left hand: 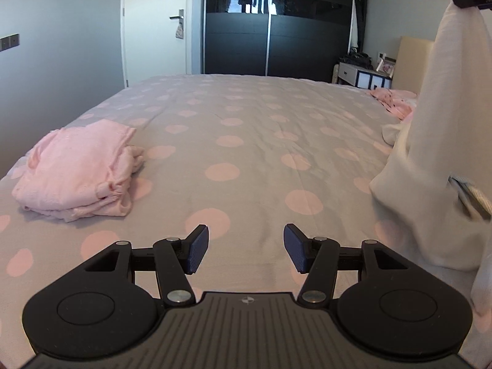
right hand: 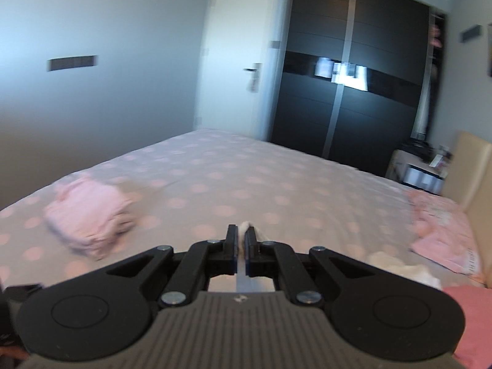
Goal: Fold clothes
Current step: 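Lift the white garment with the right tool while the left tool grasps its edge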
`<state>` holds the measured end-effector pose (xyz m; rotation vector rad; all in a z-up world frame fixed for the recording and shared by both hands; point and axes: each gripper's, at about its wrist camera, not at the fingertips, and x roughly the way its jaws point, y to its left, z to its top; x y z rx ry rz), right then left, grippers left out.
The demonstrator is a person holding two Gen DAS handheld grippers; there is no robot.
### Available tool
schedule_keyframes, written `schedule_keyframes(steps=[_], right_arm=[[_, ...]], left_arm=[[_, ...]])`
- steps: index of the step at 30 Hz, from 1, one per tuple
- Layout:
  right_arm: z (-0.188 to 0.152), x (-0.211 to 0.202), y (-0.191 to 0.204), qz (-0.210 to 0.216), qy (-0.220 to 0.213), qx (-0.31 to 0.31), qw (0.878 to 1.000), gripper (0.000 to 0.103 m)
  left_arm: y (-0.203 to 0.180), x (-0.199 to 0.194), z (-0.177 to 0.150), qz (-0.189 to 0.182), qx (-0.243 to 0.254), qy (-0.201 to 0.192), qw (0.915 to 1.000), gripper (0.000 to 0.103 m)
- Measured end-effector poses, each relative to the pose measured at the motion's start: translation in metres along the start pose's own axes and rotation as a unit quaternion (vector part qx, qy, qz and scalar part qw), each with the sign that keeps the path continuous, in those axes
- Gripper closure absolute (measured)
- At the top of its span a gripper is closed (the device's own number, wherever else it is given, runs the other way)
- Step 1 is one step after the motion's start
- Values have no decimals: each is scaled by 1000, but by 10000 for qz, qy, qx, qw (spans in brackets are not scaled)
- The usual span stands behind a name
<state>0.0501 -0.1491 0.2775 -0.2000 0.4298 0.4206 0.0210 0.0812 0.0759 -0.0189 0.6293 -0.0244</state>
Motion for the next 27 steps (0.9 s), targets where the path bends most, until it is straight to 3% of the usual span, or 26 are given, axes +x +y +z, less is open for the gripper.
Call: schedule_keyframes(steps=[6, 12, 16, 19, 27], right_arm=[[-53, 3, 65, 1015, 327, 223, 9940, 98], [-138, -2, 96, 1382, 829, 729, 9842, 98], [-181, -7, 94, 1312, 1194, 873, 9803, 88], [-201, -16, 83, 1193, 1395, 898, 9789, 65], [-222, -21, 2, 262, 1762, 829, 9805, 64]], left_arm=[[20, -23, -3, 142, 36, -53, 9999, 50], [19, -31, -9, -39, 133, 68, 9999, 50], [8, -33, -17, -200, 273, 166, 9993, 50], [-2, -35, -20, -375, 320, 245, 9985, 49], [-59, -34, -34, -1058, 775, 431, 9904, 38]])
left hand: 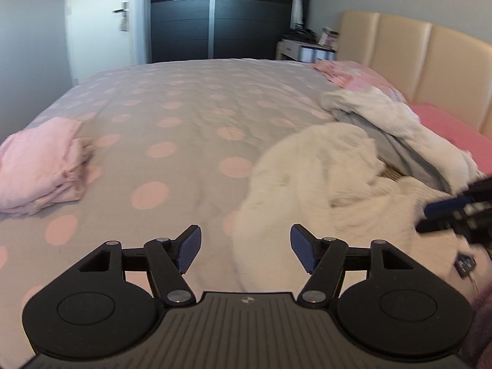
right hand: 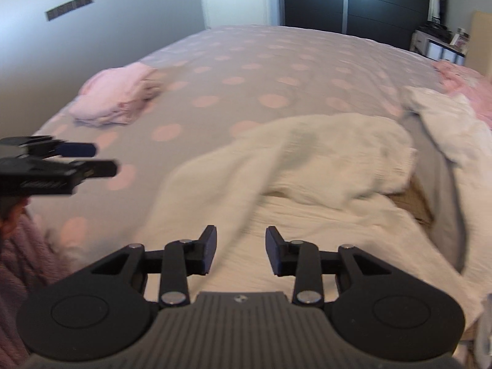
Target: Fold clothes
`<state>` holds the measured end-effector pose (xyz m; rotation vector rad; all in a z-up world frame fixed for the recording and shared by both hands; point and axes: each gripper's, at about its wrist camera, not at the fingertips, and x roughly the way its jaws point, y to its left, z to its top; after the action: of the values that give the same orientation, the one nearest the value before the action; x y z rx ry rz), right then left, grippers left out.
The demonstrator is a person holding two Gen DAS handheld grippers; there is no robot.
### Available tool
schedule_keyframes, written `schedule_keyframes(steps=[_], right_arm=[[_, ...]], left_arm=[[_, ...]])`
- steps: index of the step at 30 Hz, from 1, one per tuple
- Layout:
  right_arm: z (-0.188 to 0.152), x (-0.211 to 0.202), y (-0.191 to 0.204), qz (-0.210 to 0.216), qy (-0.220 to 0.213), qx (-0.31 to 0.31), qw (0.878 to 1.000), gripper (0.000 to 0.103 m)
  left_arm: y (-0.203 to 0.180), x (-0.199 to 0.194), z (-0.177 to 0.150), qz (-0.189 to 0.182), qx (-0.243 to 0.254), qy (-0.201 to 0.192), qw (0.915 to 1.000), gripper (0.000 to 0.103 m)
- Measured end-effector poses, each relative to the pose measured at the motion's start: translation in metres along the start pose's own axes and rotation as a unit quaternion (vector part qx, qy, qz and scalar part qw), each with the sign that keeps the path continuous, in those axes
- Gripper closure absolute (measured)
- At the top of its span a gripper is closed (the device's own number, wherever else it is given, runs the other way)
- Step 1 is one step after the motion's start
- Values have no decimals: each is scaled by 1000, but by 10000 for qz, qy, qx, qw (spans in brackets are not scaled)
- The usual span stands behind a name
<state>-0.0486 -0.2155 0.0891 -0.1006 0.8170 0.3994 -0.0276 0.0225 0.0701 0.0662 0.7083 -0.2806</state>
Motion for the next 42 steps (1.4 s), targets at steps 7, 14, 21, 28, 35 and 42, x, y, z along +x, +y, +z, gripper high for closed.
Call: schedule_keyframes(steps=[7, 14, 21, 28, 35, 42], right_arm=[[1, 16, -79, -843, 84, 85, 9964, 64], [19, 55, -112, -1145, 229, -729, 9905, 58], [57, 105, -138, -875, 232, -485, 9947, 56], [71, 160, -159, -793, 649, 148, 9946, 79], [82, 133, -153, -980, 229, 269, 9946, 81], [120, 72, -136, -1392, -543, 228, 9885, 82]], left_arm=[[-53, 32, -17, -319, 436, 482, 9974, 35], [-78, 66, -45, -455, 520, 1177, 9906, 35], [-71, 85, -59, -275, 488, 1619, 9852, 44], [-48, 91, -62, -228, 165, 1858, 9822, 88], [-6, 69, -36, 462, -258, 1289, 9902, 101], [51, 37, 7, 1100, -717, 496, 9901, 102]])
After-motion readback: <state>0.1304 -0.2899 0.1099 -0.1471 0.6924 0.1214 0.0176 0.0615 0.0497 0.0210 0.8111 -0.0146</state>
